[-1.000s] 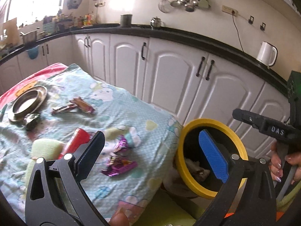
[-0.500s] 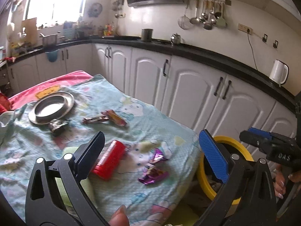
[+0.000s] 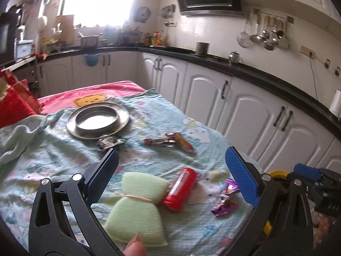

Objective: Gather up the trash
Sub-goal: 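Move both open tools back toward the trash on the bed, then grasp the dark snack packet with the left tool while the right tool grasps the green mesh sponge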

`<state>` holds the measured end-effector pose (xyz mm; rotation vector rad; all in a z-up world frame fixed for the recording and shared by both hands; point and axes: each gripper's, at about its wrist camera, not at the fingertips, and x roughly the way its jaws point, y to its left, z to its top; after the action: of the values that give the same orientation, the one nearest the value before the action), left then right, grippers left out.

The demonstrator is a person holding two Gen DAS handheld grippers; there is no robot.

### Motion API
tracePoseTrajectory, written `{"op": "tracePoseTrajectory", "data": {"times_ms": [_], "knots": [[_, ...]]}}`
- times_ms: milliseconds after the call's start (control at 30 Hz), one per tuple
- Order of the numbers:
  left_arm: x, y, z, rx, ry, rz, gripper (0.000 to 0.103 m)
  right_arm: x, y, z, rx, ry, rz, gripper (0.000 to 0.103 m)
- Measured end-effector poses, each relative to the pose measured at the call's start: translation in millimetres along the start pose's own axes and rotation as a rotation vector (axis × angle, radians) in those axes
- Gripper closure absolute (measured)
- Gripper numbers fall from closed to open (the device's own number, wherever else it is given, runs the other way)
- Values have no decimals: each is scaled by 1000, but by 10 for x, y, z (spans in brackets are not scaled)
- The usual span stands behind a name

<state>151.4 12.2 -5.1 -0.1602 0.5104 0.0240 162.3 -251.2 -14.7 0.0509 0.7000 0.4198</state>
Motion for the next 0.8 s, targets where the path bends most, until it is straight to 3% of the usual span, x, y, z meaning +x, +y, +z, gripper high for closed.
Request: {"op": "tracePoseTrajectory", "data": {"times_ms": [467, 600, 800], "knots": [[207, 794, 64, -129, 42, 114, 11, 523, 760, -51, -98, 105, 141, 42], [376, 1038, 99, -168, 90, 120, 11, 697, 1007, -135, -121, 156, 204, 42], [667, 1289, 108, -232, 160, 96, 20, 906, 1293, -287, -164, 219, 258, 42]]}}
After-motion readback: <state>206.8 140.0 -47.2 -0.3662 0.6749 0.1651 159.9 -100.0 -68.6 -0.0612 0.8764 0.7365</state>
